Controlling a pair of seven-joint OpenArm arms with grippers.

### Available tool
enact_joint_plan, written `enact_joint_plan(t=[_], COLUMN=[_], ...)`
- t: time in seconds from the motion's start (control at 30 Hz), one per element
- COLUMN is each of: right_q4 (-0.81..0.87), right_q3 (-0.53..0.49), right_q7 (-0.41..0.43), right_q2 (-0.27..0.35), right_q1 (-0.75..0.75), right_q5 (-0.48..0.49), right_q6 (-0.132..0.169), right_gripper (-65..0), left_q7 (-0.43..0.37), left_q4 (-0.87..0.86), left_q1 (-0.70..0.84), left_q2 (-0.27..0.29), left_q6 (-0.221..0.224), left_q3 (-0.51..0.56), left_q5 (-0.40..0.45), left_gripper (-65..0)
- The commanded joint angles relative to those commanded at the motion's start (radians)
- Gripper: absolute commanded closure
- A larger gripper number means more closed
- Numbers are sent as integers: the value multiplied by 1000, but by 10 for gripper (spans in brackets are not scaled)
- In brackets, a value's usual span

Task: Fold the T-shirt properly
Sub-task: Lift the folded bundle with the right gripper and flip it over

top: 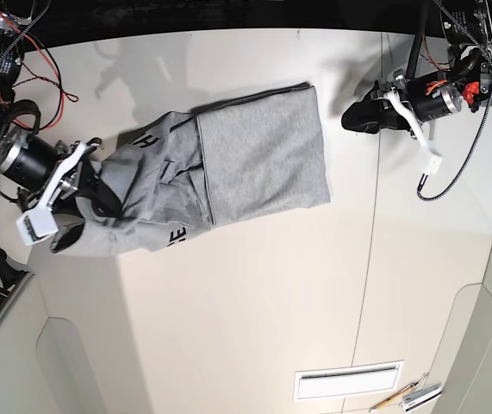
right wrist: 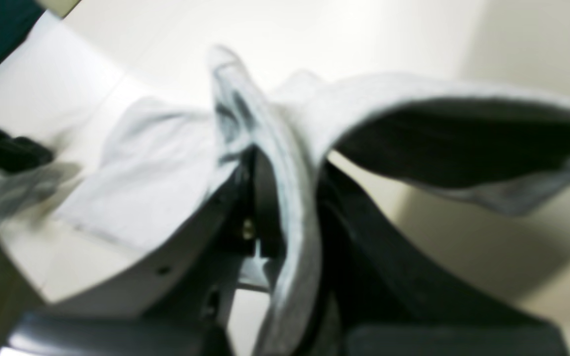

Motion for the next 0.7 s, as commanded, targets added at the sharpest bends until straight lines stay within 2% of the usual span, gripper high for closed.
enact_joint_plan(t=[0.17, 0.33, 0.4, 0.5, 0.6, 0.7], right_q4=[6, 5, 4, 3, 2, -14], right_q3=[-211, -419, -497, -574, -610, -621], right_q7=[3, 9, 11, 56, 68, 89], right_q2=[-101, -197, -220, -222, -222, -222], right_q1=[27, 66, 66, 66, 66, 66], right_q5=[-50, -191, -268, -352, -381, -380], right_q6=[0, -5, -16, -24, -24, -24], right_gripper=[0, 0, 0, 0, -160, -257], left_q7=[-10, -10, -10, -10, -9, -7], left_q4=[-34, -34, -34, -34, -34, -34], left_q1=[0, 1, 0, 0, 0, 0], left_q2=[0, 0, 0, 0, 0, 0], left_q6=[0, 0, 0, 0, 0, 0], left_q3=[0, 0, 0, 0, 0, 0], left_q5=[0, 0, 0, -17, -39, -58], left_gripper=[-230, -230, -230, -230, -230, -230])
